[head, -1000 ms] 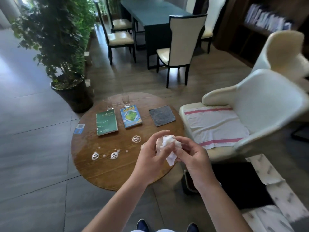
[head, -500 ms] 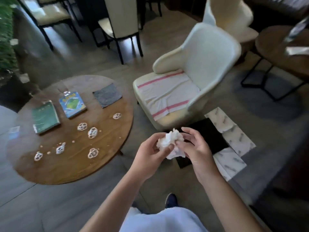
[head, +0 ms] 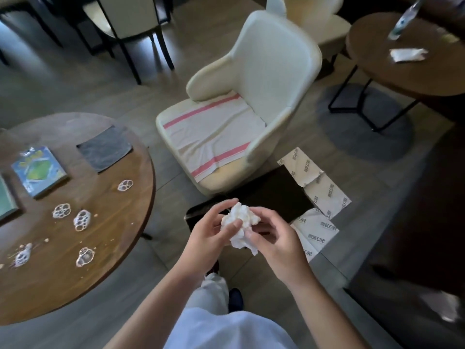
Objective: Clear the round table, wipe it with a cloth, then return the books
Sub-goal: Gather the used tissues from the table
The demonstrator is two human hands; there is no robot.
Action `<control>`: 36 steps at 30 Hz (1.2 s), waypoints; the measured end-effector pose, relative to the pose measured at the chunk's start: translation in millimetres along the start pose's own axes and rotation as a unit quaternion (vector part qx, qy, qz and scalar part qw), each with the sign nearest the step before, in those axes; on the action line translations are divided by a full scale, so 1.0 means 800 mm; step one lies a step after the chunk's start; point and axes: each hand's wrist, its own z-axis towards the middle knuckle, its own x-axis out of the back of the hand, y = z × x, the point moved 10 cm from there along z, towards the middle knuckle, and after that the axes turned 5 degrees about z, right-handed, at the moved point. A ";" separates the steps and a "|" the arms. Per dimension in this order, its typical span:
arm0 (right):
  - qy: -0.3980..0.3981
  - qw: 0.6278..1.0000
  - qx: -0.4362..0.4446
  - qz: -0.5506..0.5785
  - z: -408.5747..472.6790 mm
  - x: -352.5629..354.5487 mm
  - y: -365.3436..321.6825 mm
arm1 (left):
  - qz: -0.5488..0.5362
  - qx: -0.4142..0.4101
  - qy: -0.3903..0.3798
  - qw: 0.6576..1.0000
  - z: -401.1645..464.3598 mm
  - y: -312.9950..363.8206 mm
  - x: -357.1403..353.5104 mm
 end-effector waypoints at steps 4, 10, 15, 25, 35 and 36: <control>0.005 0.999 -0.002 -0.041 0.054 -0.002 -0.010 | -0.035 0.042 -0.034 0.998 0.050 0.001 0.001; 0.015 0.998 -0.009 -0.054 0.134 0.003 -0.021 | -0.041 0.058 -0.081 0.994 0.124 0.019 0.012; 0.003 0.998 -0.053 -0.019 0.189 0.009 0.013 | -0.022 0.089 -0.054 0.994 0.171 0.004 0.019; -0.152 0.978 -0.114 -0.087 0.274 0.024 0.087 | -0.113 0.193 0.099 0.970 0.199 -0.070 -0.015; -0.231 0.942 -0.223 -0.098 0.332 -0.007 0.191 | -0.123 0.238 0.169 0.948 0.261 -0.164 0.012; -0.219 0.942 -0.235 -0.098 0.342 -0.013 0.213 | -0.121 0.246 0.174 0.946 0.278 -0.185 0.015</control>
